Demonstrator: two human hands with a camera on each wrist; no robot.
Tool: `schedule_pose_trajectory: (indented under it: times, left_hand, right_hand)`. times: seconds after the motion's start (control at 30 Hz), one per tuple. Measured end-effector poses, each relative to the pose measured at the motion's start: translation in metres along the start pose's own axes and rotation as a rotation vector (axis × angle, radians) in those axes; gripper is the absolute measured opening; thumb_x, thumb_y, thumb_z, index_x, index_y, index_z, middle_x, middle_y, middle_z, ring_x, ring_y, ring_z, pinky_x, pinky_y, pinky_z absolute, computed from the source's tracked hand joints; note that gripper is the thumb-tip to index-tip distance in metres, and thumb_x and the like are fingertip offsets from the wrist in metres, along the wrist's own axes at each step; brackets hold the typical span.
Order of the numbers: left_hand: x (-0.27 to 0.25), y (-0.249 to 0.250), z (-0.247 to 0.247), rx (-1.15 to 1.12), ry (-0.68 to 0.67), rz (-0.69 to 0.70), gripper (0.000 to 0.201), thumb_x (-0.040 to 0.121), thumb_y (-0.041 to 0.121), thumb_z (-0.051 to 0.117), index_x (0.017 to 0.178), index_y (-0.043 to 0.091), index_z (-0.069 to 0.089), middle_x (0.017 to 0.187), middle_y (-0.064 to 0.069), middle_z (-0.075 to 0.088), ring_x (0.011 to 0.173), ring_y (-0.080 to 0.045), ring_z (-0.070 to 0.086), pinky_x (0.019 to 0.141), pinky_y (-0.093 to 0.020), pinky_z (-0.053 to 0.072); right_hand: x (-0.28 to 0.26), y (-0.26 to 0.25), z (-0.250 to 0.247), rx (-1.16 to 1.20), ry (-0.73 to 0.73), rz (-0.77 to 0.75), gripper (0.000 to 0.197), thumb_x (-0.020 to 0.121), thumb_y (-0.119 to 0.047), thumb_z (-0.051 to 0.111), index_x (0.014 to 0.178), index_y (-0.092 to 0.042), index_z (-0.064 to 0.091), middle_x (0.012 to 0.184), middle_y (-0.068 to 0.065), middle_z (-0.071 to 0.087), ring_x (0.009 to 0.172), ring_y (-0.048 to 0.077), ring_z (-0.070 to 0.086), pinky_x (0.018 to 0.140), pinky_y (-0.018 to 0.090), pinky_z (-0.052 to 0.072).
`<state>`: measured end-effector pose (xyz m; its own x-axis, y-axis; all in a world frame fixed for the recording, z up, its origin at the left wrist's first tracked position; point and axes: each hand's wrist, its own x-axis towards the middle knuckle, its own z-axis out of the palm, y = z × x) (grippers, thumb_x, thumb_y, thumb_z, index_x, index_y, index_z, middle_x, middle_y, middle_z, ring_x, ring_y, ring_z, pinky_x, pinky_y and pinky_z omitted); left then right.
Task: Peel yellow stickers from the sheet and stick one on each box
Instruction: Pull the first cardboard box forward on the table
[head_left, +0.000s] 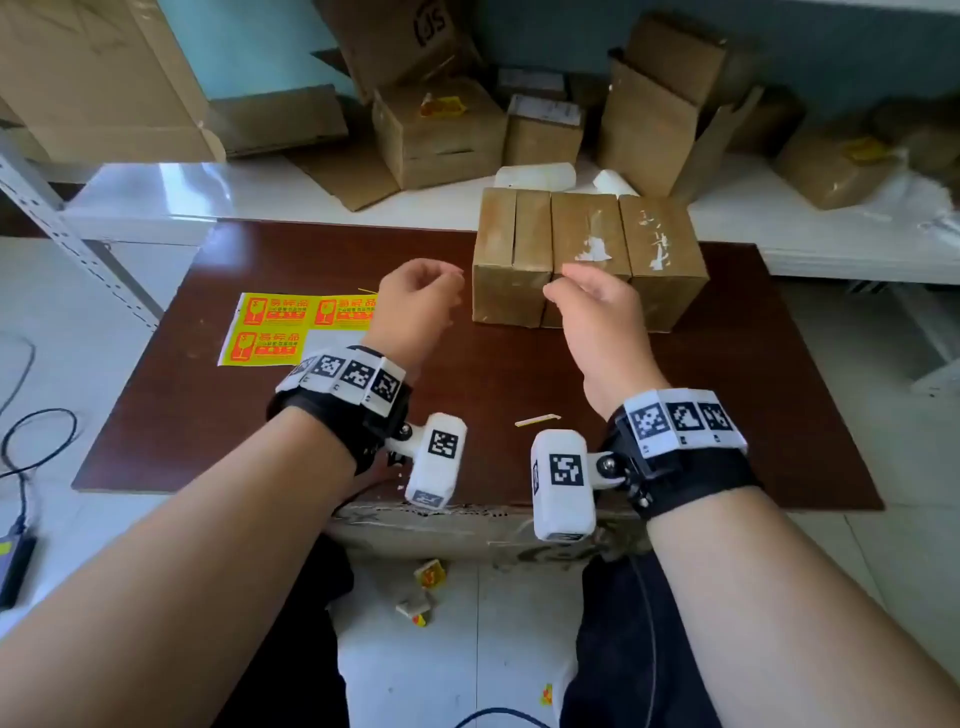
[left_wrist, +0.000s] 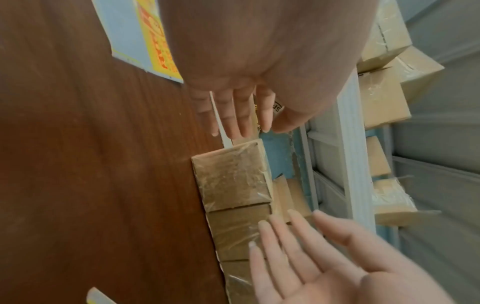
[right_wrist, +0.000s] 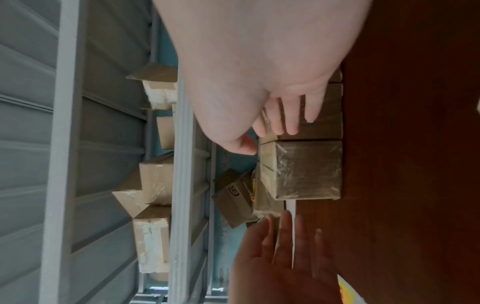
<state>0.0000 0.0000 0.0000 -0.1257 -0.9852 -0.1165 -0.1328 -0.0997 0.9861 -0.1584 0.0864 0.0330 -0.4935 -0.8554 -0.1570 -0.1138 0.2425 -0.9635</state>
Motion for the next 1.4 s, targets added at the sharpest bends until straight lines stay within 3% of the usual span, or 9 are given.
schedule_pose_trajectory:
  times: [0.2,0.3,0.63,0.83,1.03,1.17,1.23,1.33,1.4]
  left_hand:
    - [0.005,0.006,0.01,-0.128,-0.033,-0.103,0.012,0.099,0.022,0.065,0.107,0.019,0.074,0.116,-0.003,0.077,0.107,-0.014,0.072,0.09,-0.037,0.06]
    - [0.007,0.01,0.012,-0.2,-0.033,-0.159,0.016,0.1,0.025,0.064,0.114,0.02,0.072,0.123,-0.002,0.075,0.118,-0.015,0.069,0.103,-0.039,0.057]
    - [0.017,0.016,0.012,-0.335,-0.077,-0.248,0.041,0.103,0.031,0.057,0.14,0.017,0.062,0.143,-0.002,0.064,0.136,-0.018,0.057,0.119,-0.044,0.044]
    - [0.018,0.015,0.013,-0.35,-0.118,-0.256,0.039,0.102,0.034,0.058,0.138,0.019,0.065,0.138,0.0,0.068,0.131,-0.015,0.062,0.116,-0.041,0.044]
    - [0.017,0.016,0.009,-0.37,-0.137,-0.258,0.041,0.103,0.035,0.056,0.141,0.02,0.063,0.146,-0.001,0.064,0.137,-0.016,0.058,0.117,-0.04,0.04]
    - [0.016,0.021,0.003,-0.373,-0.155,-0.27,0.041,0.103,0.036,0.056,0.14,0.02,0.064,0.138,0.0,0.068,0.127,-0.012,0.063,0.101,-0.034,0.047]
    - [0.018,0.021,0.0,-0.361,-0.12,-0.27,0.038,0.102,0.035,0.057,0.135,0.019,0.067,0.131,0.002,0.072,0.121,-0.01,0.066,0.092,-0.033,0.049]
    - [0.023,0.017,-0.006,-0.314,-0.055,-0.288,0.031,0.1,0.033,0.059,0.125,0.019,0.071,0.122,0.0,0.077,0.116,-0.016,0.072,0.098,-0.038,0.053]
    - [0.028,0.014,-0.011,-0.286,-0.018,-0.324,0.025,0.098,0.03,0.059,0.116,0.018,0.071,0.109,0.0,0.081,0.105,-0.018,0.076,0.095,-0.039,0.056]
  right_hand:
    - [0.006,0.011,-0.003,0.049,0.008,0.037,0.055,0.107,-0.02,0.066,0.161,-0.015,0.056,0.159,-0.002,0.061,0.136,0.007,0.056,0.113,0.027,0.044]
    - [0.014,0.019,-0.001,0.083,0.011,0.052,0.051,0.108,-0.017,0.062,0.158,-0.016,0.059,0.156,-0.001,0.064,0.143,0.014,0.059,0.126,0.041,0.046]
    - [0.03,0.026,0.003,0.019,-0.031,0.056,0.05,0.11,-0.005,0.05,0.156,-0.021,0.06,0.151,-0.005,0.066,0.141,0.016,0.06,0.126,0.045,0.046]
    - [0.033,0.028,0.01,0.009,0.0,0.052,0.056,0.107,0.002,0.041,0.155,-0.019,0.061,0.15,-0.002,0.067,0.139,0.017,0.061,0.123,0.043,0.048]
    - [0.038,0.026,0.017,0.066,0.031,0.052,0.053,0.109,-0.005,0.055,0.161,-0.015,0.054,0.153,0.001,0.065,0.134,0.011,0.06,0.093,0.014,0.046]
    - [0.036,0.025,0.026,0.005,-0.076,0.026,0.069,0.105,-0.005,0.062,0.169,-0.019,0.041,0.165,-0.001,0.055,0.136,0.007,0.055,0.107,0.025,0.045]
    - [0.034,0.024,0.029,-0.011,-0.089,0.023,0.062,0.104,-0.005,0.063,0.161,-0.025,0.051,0.149,-0.008,0.065,0.123,0.002,0.061,0.107,0.027,0.048]
    - [0.032,0.022,0.03,0.021,-0.074,0.034,0.043,0.104,-0.009,0.065,0.132,-0.041,0.057,0.114,-0.02,0.07,0.103,-0.003,0.065,0.092,0.023,0.05]
    - [0.03,0.02,0.029,0.045,-0.054,0.047,0.045,0.107,-0.019,0.066,0.149,-0.033,0.056,0.113,-0.019,0.068,0.102,-0.004,0.062,0.083,0.019,0.046]
